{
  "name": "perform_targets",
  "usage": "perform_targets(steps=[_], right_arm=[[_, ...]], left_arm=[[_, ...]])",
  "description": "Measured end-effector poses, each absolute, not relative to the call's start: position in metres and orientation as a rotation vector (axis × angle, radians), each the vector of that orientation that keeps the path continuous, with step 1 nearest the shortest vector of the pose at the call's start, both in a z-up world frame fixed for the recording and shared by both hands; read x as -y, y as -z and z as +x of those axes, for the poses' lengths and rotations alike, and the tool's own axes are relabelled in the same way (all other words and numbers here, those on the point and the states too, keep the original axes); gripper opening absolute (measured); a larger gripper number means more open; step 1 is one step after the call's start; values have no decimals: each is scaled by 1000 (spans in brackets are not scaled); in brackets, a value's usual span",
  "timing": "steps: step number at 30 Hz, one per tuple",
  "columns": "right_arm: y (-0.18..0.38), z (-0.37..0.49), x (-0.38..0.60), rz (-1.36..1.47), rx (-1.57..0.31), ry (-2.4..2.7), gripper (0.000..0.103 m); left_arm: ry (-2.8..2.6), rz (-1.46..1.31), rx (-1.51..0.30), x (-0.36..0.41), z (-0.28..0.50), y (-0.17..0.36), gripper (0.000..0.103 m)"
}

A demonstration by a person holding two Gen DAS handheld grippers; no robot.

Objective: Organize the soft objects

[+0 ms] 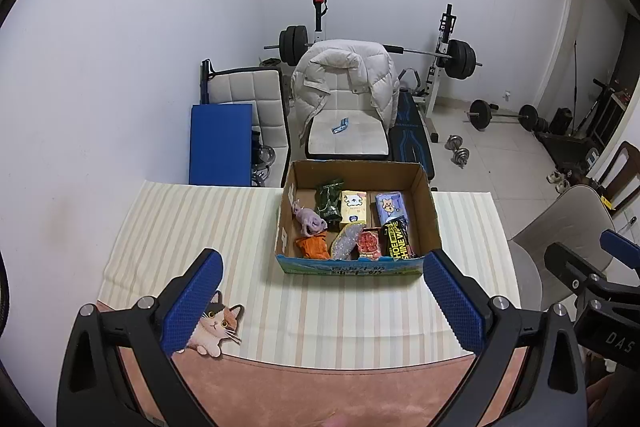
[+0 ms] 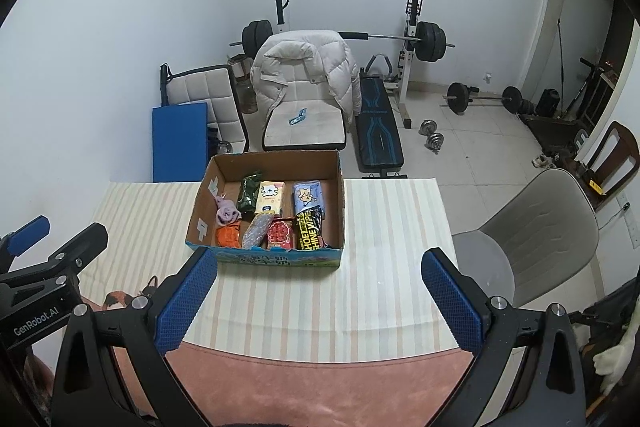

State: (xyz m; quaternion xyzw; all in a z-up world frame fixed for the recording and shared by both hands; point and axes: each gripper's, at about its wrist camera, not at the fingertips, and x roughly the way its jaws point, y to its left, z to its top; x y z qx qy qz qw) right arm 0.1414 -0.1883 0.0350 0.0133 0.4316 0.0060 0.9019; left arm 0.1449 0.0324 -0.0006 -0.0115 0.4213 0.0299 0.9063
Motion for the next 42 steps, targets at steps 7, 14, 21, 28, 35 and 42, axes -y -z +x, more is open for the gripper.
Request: perform_targets(steps=[7, 14, 21, 28, 35, 42], right_arm=[[-36, 142, 191, 26, -891, -12, 103], [-36, 142, 192, 23, -888, -11, 103], [-38, 138, 193, 23, -881, -6, 103], [-47, 136, 195, 21, -865, 1, 103], [-51, 134, 197, 21, -860, 3, 103], [-52, 132, 196, 21, -857, 3, 103]], left_arm=[[-61, -25, -871, -32, 145, -1, 103], [-63, -25, -869, -32, 145, -2, 103], [-63, -25, -861, -30, 145, -4, 103], [-60, -29, -858, -28, 144, -5, 103], [-63, -31, -849, -30, 140, -15, 103], [-63, -33, -847, -27, 140, -18, 103]])
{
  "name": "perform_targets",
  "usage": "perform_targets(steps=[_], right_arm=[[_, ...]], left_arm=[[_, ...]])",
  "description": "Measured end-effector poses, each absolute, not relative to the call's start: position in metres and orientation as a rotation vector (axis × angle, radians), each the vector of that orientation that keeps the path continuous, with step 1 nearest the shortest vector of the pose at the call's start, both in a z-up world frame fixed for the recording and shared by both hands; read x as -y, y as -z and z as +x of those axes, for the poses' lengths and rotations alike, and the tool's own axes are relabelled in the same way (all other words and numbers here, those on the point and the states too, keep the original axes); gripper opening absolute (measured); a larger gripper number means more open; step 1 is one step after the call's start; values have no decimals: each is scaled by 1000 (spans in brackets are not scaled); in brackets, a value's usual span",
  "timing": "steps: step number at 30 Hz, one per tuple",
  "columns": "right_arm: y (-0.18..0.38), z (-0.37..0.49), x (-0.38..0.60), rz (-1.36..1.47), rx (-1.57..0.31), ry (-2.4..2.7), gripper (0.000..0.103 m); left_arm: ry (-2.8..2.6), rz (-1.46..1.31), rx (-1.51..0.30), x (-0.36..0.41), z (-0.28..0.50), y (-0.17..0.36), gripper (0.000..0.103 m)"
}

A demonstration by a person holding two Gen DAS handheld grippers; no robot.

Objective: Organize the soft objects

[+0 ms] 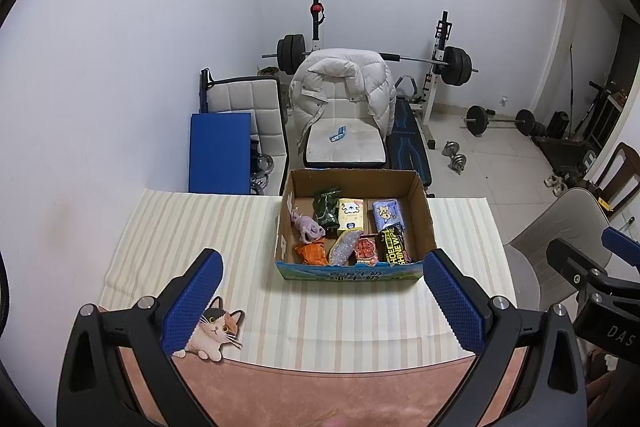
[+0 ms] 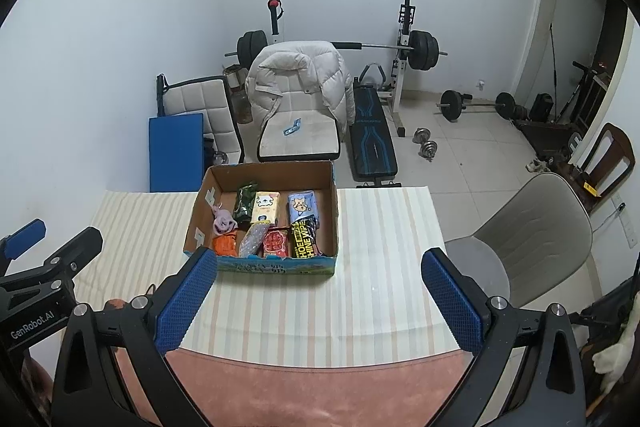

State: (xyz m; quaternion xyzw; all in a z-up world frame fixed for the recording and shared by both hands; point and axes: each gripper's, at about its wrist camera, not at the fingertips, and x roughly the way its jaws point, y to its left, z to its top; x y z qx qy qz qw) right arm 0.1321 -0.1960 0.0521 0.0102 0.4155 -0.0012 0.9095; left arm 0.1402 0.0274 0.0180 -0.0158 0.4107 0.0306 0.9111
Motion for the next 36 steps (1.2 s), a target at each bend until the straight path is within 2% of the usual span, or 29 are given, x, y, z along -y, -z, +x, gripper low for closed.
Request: perform_targets(steps=[36], right_arm=[[-55, 125, 198, 22, -843, 22, 103]], left_arm=[[-71, -40, -836, -30, 139, -15, 103]])
